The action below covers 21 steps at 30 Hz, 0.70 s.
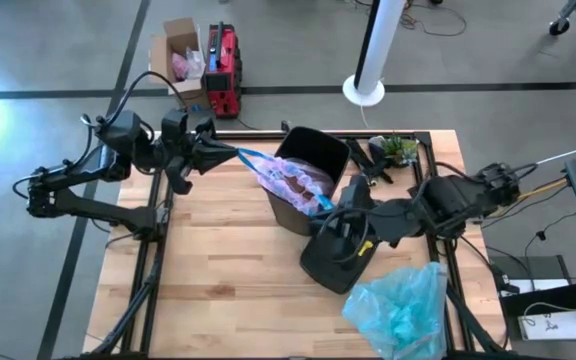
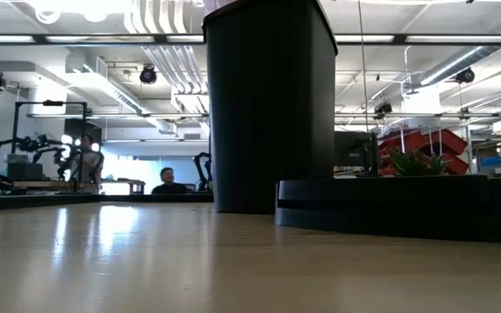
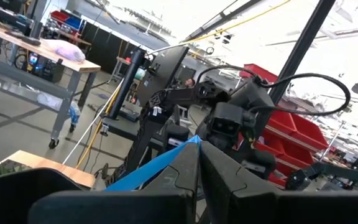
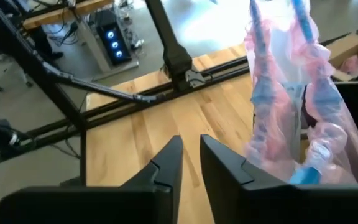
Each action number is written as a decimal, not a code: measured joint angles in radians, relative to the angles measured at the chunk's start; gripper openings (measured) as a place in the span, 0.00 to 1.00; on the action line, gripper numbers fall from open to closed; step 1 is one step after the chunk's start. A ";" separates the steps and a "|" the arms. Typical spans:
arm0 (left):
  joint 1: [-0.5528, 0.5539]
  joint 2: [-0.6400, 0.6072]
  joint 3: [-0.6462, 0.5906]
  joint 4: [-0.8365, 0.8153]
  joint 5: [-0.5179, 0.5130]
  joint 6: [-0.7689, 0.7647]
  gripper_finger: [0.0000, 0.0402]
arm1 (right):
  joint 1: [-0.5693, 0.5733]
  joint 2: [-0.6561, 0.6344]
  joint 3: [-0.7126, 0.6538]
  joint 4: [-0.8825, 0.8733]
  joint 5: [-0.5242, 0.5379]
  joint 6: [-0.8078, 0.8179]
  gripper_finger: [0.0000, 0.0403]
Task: Place trash/remove bag and relplace
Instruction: Remove the pink trash bag from the black trash bin
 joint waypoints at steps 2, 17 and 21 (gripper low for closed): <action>0.000 0.000 0.000 0.000 0.000 0.000 0.00 | 0.005 -0.016 0.014 -0.046 -0.003 0.045 0.09; 0.000 0.000 0.000 0.001 0.000 -0.001 0.00 | 0.070 -0.051 -0.052 -0.284 0.044 0.221 0.46; 0.000 0.003 0.000 0.001 0.000 0.000 0.00 | 0.062 -0.024 -0.117 -0.133 0.045 0.089 0.48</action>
